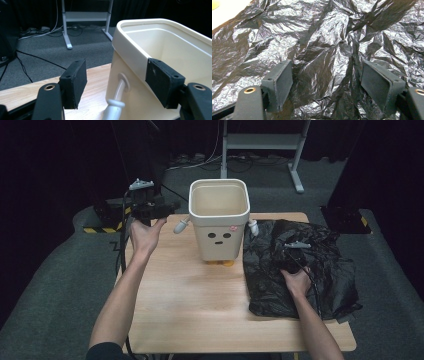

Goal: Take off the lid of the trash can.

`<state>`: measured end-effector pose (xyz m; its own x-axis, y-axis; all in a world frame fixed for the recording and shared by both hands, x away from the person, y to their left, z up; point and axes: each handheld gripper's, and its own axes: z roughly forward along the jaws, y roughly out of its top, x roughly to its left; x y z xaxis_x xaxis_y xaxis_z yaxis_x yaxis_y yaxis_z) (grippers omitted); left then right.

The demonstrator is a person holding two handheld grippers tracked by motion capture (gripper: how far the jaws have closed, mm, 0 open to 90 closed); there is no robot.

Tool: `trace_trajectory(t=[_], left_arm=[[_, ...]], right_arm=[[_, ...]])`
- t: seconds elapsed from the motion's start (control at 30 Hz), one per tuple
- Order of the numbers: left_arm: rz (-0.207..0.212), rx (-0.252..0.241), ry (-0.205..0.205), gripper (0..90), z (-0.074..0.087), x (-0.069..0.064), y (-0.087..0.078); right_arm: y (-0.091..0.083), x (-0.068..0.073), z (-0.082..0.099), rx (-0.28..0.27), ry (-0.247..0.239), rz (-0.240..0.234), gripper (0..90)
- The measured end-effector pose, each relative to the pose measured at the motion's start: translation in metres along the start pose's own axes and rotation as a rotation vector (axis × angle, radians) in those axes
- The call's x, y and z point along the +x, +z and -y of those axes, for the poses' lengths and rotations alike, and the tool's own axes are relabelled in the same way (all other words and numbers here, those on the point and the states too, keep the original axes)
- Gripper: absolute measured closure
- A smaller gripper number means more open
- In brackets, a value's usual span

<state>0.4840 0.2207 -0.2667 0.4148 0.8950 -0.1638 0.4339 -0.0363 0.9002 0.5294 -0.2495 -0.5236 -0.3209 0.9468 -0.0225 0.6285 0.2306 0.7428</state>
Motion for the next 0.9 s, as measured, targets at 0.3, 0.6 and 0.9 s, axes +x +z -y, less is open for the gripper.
trace_trajectory(t=[0.3, 0.6, 0.9], left_arm=[[0.009, 0.012, 0.028, 34.4, -0.015, -0.008, 0.011], [-0.027, 0.036, 0.078, 36.0, -0.032, -0.016, 0.024], [-0.059, 0.073, 0.124, 38.1, -0.041, -0.023, 0.042]], right_arm=[[0.000, 0.000, 0.000, -0.003, -0.004, 0.002, 25.3], [0.000, 0.001, 0.000, -0.004, -0.008, 0.003, 25.5], [0.000, 0.001, 0.000, -0.006, -0.012, 0.004, 25.9]])
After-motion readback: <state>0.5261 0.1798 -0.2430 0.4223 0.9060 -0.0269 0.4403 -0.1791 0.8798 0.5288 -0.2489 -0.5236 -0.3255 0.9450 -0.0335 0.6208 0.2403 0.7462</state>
